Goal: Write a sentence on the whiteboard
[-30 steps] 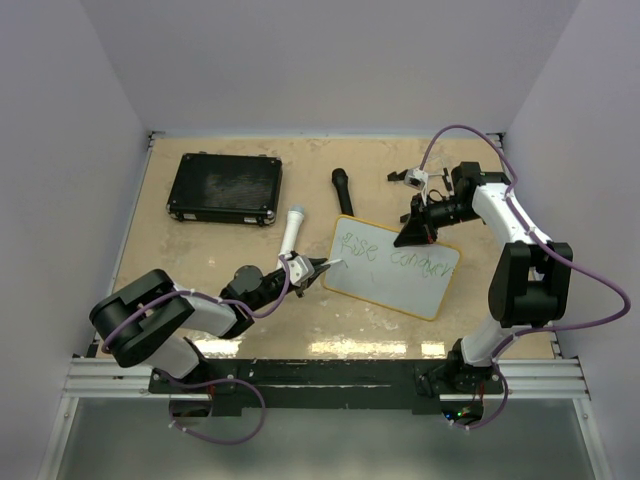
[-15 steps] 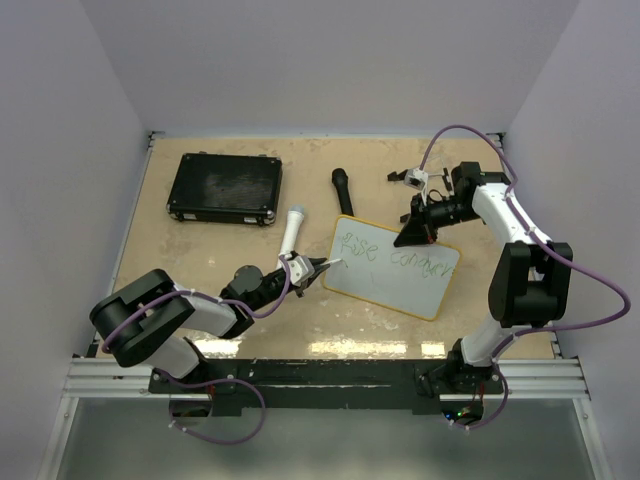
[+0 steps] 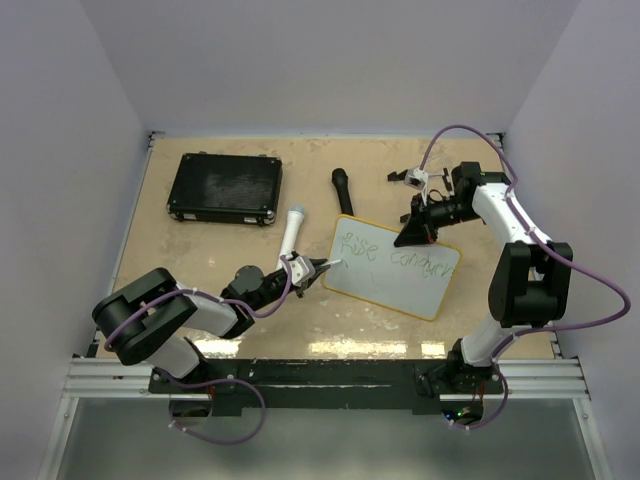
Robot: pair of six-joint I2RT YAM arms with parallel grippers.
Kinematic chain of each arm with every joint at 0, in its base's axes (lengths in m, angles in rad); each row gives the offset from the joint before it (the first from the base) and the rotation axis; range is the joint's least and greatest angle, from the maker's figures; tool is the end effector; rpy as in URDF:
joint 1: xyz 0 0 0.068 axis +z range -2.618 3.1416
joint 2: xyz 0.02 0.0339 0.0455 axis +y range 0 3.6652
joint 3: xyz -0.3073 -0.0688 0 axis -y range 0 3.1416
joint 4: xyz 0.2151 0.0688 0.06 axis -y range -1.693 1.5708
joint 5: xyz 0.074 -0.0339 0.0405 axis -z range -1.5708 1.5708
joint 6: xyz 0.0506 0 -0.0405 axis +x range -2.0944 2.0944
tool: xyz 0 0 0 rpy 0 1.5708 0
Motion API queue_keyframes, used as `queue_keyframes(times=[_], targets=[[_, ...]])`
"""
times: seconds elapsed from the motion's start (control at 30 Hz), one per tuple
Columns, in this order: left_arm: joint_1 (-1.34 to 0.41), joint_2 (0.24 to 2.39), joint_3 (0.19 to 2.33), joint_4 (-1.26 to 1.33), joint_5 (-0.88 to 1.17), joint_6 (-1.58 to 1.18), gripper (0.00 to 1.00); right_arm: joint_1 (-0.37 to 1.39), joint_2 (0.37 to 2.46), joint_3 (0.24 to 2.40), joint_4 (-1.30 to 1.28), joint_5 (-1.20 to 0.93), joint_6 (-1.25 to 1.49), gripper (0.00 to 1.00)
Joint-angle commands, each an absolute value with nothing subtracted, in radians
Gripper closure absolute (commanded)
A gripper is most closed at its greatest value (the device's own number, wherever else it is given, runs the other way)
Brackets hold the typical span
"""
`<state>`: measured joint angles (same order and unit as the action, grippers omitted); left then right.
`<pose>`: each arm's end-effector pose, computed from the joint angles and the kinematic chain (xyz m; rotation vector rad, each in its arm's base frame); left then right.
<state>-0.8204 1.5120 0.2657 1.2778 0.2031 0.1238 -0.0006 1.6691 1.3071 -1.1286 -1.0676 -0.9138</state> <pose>0.1636 -0.1905 0.2394 0.8634 1.3269 -0.7053 0.2805 0.0442 0.3012 -1.0794 2.0718 1.1972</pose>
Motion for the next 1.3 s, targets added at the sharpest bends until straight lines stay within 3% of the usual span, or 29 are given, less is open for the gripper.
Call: queue_keyframes(times=[0.0, 1.27], targets=[[-0.816, 1.523, 0.259, 1.304, 0.199, 0.143, 1.0, 0.002, 1.666, 1.322, -1.103, -1.092, -0.94, 1.0], [-0.818, 1.453, 0.186, 1.095, 0.215, 0.081, 1.0, 0.003, 1.626, 1.318, -1.104, -1.097, -0.943, 1.0]])
